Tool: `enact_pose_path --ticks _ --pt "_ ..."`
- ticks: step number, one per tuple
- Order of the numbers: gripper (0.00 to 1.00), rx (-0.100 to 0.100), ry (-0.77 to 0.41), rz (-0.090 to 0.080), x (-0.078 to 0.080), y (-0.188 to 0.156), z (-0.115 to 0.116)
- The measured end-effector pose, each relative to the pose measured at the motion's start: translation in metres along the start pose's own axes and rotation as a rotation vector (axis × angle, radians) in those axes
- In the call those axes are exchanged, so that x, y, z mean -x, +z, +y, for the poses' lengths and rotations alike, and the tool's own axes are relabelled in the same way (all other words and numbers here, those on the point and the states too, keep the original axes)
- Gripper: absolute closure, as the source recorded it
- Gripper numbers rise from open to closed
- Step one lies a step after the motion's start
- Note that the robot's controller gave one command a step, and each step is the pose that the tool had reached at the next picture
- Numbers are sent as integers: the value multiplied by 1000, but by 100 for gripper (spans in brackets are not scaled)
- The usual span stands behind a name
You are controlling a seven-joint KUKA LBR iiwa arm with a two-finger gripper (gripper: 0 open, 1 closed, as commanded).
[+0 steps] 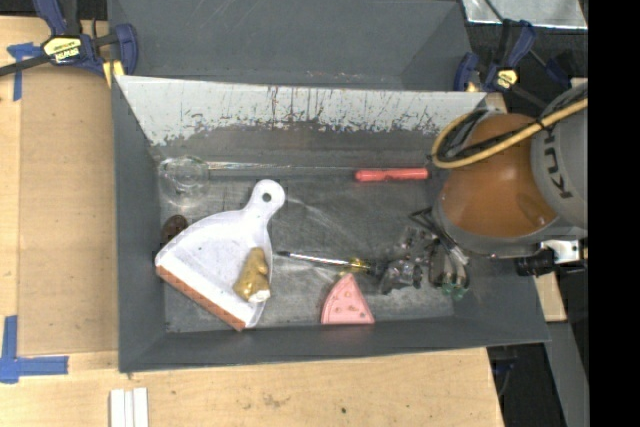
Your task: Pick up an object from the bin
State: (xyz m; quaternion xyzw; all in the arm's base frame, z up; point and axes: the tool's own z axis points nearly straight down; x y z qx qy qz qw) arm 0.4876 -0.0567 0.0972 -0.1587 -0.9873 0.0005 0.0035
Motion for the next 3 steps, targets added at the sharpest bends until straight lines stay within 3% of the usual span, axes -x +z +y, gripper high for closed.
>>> enact_pose_path --ticks 3 --pt "100 2 0 -9 1 -60 0"
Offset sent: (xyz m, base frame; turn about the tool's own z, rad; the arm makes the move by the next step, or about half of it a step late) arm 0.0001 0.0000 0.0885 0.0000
